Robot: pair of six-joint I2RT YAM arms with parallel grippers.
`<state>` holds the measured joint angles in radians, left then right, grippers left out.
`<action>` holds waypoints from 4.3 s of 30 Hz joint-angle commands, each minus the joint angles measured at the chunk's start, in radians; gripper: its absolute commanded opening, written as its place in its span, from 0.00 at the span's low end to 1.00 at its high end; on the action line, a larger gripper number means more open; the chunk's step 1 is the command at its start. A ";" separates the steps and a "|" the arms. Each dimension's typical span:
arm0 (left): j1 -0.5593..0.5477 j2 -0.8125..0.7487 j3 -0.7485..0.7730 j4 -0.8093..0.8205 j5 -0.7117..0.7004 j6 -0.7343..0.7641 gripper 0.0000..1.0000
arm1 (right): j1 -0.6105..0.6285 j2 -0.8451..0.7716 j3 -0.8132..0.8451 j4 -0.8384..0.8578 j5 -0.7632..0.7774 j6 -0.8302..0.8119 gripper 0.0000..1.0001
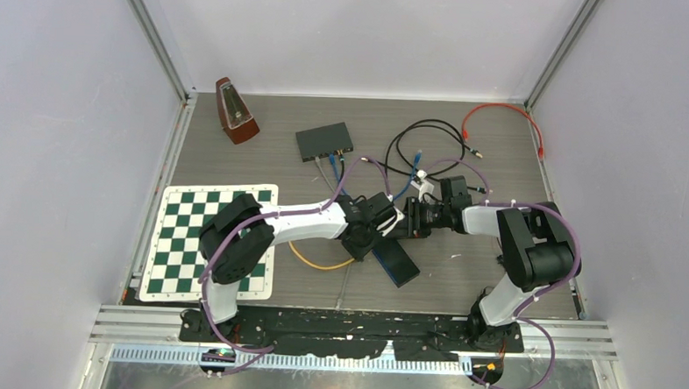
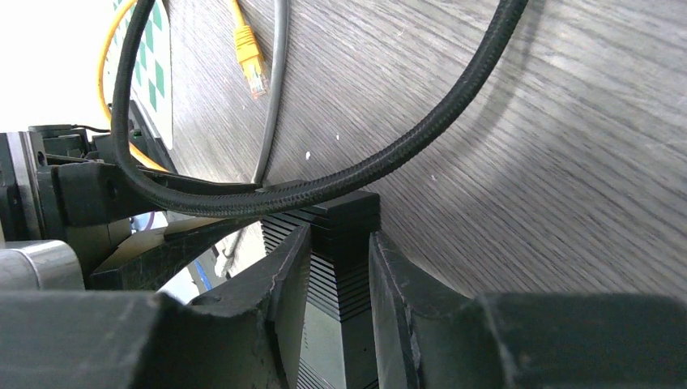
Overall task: Insert the plug into the switch port
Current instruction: Insert the connector into the switch port.
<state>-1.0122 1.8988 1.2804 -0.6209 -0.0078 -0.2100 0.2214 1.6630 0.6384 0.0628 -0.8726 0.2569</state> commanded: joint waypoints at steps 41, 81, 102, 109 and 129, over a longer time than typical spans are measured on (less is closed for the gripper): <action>-0.014 -0.125 -0.188 0.465 -0.044 -0.001 0.00 | 0.084 -0.003 -0.190 0.315 -0.024 0.279 0.35; 0.017 -0.145 -0.160 0.627 -0.075 -0.160 0.00 | 0.232 -0.044 -0.448 0.600 0.125 0.528 0.37; 0.006 -0.114 -0.102 0.803 -0.012 0.004 0.00 | 0.299 0.016 -0.519 0.742 0.101 0.588 0.32; 0.029 -0.087 -0.077 0.806 -0.060 -0.042 0.00 | 0.333 0.129 -0.601 1.007 0.115 0.721 0.30; 0.024 -0.079 -0.079 0.877 -0.024 0.075 0.00 | 0.370 0.242 -0.675 1.226 0.152 0.771 0.28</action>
<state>-0.9958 1.7870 1.0901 -0.4011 0.0368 -0.2153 0.4454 1.8484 0.0624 1.4605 -0.3538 0.9966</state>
